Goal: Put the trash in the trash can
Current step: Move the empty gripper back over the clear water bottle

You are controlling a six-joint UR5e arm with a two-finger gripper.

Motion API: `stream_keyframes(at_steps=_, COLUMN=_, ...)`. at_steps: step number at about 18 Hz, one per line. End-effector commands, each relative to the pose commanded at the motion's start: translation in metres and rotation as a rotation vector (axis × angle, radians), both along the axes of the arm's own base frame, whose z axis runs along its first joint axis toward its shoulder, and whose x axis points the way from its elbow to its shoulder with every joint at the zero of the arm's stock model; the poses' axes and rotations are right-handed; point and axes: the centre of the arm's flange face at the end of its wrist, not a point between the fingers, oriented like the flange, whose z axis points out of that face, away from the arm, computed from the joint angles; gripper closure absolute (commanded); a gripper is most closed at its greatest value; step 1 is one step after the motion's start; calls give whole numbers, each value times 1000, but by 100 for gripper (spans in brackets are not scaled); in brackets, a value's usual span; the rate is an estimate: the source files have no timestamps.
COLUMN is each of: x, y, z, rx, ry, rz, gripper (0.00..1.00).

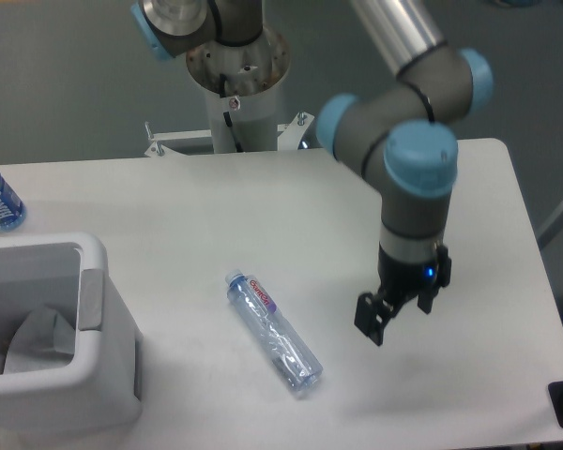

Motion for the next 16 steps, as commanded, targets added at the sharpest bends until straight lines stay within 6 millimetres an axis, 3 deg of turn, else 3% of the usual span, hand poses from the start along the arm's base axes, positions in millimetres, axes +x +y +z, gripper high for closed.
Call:
stream_keyframes(at_steps=6, x=12, y=16, z=-16, rx=-24, ry=-10, rz=-24, gripper=0)
stream_keyframes(at_steps=16, x=56, y=56, z=-33, rx=-43, ry=-27, rz=-121, gripper=0)
